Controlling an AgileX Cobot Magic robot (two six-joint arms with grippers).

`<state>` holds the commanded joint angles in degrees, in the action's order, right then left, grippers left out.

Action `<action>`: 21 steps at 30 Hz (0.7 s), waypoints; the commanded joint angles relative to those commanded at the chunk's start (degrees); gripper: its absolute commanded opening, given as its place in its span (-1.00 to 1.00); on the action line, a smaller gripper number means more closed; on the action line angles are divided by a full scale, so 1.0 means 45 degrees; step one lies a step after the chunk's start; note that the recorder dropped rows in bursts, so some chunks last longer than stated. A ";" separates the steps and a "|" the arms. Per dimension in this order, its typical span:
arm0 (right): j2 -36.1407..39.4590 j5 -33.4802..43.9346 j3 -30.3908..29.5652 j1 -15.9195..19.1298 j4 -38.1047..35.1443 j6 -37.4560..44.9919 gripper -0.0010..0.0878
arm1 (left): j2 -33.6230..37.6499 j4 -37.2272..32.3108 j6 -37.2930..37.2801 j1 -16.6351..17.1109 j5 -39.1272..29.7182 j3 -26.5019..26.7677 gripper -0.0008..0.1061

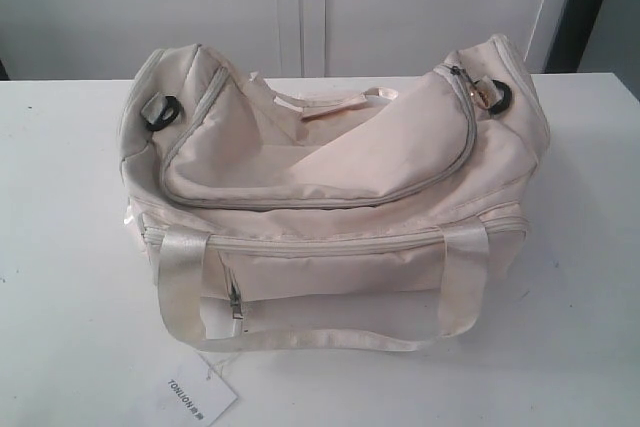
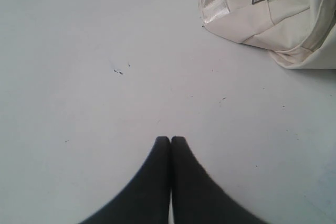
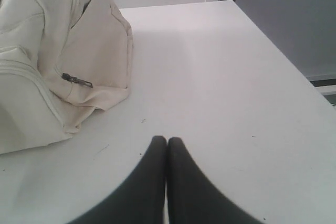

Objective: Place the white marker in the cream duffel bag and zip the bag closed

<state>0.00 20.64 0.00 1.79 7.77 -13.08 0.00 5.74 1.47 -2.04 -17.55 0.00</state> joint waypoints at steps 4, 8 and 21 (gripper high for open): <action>0.0000 -0.0085 0.0000 0.0000 -0.0082 0.0830 -0.98 | 0.0000 0.0000 0.0000 0.0000 0.0000 0.0000 -0.99; 0.0000 -0.0115 0.0000 0.0000 -0.0140 0.1454 -0.98 | 0.0000 0.0000 0.0000 0.0000 0.0000 0.0000 -0.99; 0.0000 -0.0144 0.0000 0.0000 -0.0765 0.2619 -0.98 | 0.0000 0.0000 0.0000 0.0000 0.0000 0.0000 -0.99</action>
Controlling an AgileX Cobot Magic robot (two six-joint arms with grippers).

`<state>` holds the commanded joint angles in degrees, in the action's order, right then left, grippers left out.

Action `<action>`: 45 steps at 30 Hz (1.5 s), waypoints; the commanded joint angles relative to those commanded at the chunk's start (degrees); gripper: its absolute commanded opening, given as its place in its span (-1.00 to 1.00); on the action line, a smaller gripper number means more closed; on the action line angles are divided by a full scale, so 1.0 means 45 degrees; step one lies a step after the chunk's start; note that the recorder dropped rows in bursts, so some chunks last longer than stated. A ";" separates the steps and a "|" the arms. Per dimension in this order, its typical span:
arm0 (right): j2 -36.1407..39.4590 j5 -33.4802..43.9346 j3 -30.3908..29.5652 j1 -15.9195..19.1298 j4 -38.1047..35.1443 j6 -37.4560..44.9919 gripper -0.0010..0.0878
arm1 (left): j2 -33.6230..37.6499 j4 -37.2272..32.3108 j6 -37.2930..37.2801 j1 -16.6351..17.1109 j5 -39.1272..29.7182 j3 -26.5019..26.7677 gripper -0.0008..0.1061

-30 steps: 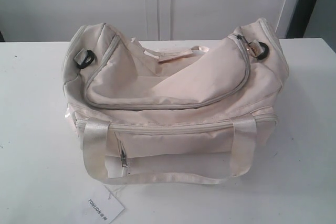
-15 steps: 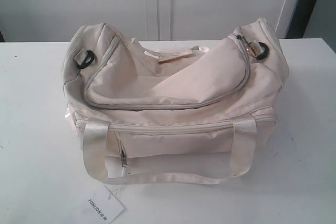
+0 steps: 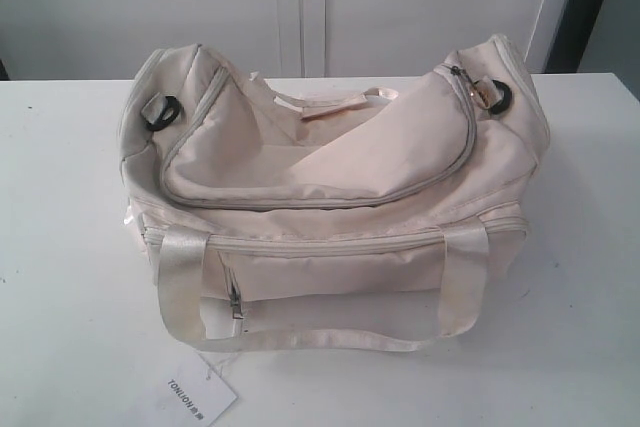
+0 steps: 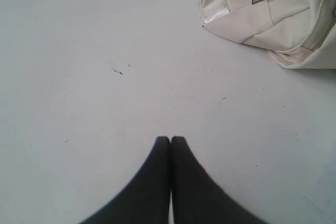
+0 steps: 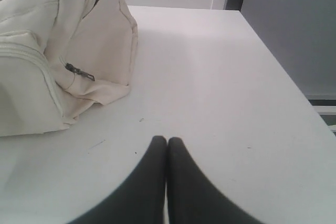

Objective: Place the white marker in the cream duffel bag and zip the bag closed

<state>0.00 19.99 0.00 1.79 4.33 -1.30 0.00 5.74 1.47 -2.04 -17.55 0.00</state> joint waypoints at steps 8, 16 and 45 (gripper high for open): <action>0.0000 0.0000 0.0000 0.0000 0.0000 0.0011 -0.98 | 0.0000 0.0000 0.0000 0.0000 0.0000 0.0000 -0.99; 0.0000 0.0000 0.0000 0.0000 0.0000 0.0215 -0.98 | 0.0000 0.0000 0.0000 0.0000 0.0000 0.0000 -0.99; 0.0000 0.0000 0.0000 0.0000 0.0000 0.0215 -0.98 | 0.0000 -0.0030 0.0000 0.0000 0.0000 0.0000 -0.99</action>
